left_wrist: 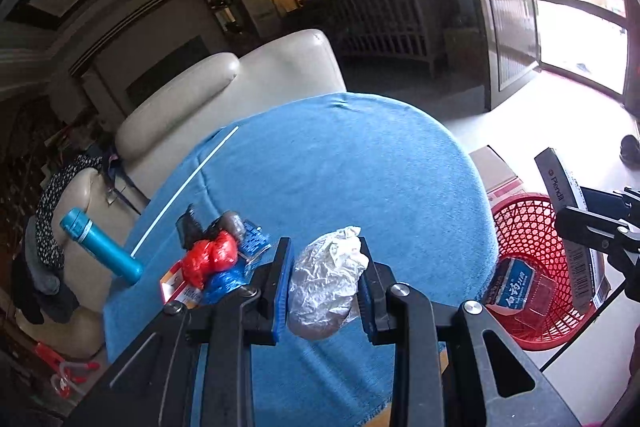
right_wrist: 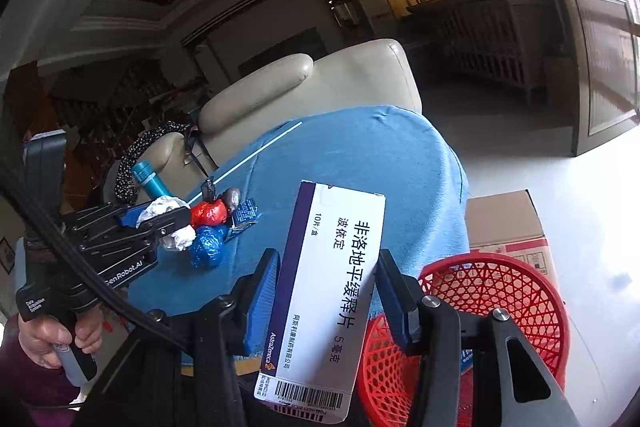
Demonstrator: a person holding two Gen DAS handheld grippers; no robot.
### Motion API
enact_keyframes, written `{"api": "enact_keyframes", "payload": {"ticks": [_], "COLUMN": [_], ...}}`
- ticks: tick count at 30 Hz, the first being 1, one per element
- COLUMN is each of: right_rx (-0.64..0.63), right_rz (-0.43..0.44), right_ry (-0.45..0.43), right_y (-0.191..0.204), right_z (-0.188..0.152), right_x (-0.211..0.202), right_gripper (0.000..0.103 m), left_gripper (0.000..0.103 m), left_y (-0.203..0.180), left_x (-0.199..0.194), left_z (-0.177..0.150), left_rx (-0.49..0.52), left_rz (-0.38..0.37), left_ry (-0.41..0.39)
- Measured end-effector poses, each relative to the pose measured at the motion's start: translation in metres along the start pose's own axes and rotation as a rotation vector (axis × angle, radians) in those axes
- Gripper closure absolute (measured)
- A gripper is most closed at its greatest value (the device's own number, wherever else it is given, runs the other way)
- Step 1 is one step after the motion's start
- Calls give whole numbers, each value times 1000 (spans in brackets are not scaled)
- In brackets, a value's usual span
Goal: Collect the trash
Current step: 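Carry tissue and white box to the red wastebasket and release both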
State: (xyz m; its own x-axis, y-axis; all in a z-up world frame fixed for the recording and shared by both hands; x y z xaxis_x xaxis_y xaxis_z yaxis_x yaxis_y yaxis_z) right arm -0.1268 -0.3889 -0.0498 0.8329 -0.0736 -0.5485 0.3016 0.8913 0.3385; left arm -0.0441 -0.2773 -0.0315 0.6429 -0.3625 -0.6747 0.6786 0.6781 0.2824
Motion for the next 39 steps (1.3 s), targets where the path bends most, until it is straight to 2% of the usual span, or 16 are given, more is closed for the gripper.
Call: {"api": "enact_keyframes", "payload": {"ticks": [16, 31, 34, 39], "right_rx": [90, 186, 197, 225], "right_rz": [-76, -141, -151, -161], "right_ry": [-7, -2, 2, 13], "right_y": [-53, -99, -106, -119], "right_z": [-7, -13, -15, -21], "right_x": [-12, -19, -20, -17], "right_gripper": [52, 51, 51, 51], "left_gripper": [72, 72, 72, 72], "left_y": [-48, -99, -107, -123], "left_x": [22, 39, 45, 55], "left_z": [10, 23, 24, 20], "left_rx": [75, 128, 118, 73], "left_rz": [-78, -201, -252, -412], "left_ry": [25, 44, 58, 103]}}
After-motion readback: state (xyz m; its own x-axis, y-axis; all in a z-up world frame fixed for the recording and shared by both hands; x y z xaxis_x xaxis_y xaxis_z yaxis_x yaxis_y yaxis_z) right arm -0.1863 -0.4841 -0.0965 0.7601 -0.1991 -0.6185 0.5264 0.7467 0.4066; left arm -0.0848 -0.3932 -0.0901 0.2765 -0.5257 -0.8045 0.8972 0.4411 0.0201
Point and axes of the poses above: each gripper's, at about its wrist camera, not at the fingertips, and x roughly the way its jaws point, y to its left, z to its top, the point moved 8 cm from there along x, roughly the way its jaws point, and after that the axes turned 7 degrees about -z, right-handed, at the moved point
